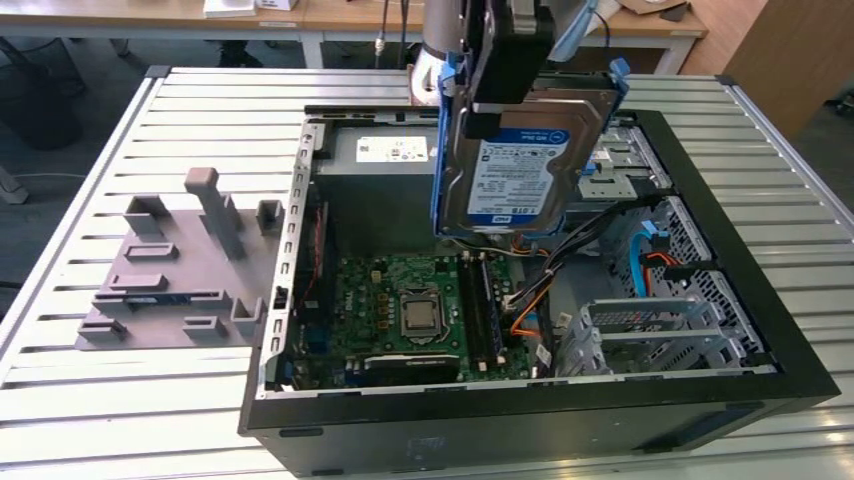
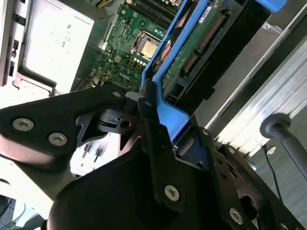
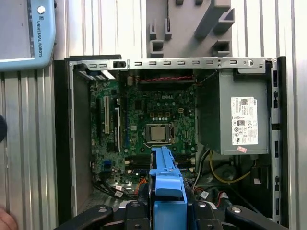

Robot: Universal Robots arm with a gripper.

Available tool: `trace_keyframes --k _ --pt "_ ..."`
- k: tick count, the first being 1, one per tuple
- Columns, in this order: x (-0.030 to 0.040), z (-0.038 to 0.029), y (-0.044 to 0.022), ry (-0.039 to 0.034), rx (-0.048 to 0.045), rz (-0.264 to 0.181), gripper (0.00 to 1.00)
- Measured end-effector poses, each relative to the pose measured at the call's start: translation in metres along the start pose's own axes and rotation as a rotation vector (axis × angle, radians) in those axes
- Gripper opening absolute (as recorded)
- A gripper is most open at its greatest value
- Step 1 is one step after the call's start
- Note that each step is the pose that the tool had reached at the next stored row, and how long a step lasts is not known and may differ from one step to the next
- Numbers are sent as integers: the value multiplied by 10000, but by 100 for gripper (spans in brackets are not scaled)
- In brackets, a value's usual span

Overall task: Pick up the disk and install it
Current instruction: 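Insert the disk into the insertion slot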

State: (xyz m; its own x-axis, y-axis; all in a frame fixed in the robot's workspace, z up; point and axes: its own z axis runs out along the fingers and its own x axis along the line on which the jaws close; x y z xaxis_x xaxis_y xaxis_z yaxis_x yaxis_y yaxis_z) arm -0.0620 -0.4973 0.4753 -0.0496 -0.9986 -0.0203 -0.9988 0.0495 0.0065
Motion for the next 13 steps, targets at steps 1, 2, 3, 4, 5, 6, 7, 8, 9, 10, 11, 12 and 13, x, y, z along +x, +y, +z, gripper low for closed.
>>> trace_keyframes --k 1,2,3,4,5,6,7,8,9,10,11,12,13 --pt "-1 1 -33 3 -1 1 36" --pt "-2 3 -70 2 -2 1 36" --pt "-3 6 -105 1 -2 0 36" --pt "-2 8 -131 1 -2 0 36" --pt "0 10 -144 2 -3 0 36" --pt "7 10 -148 5 -4 0 36" --pt "23 13 -149 4 -4 0 36" --pt "44 15 -151 3 -3 1 36" --pt "69 17 -152 2 -3 0 36" --pt "96 19 -153 2 -3 1 36" --pt "122 19 -155 6 -3 1 36" --pt "145 18 -156 14 -3 0 36" --pt "170 19 -157 19 -3 1 36"
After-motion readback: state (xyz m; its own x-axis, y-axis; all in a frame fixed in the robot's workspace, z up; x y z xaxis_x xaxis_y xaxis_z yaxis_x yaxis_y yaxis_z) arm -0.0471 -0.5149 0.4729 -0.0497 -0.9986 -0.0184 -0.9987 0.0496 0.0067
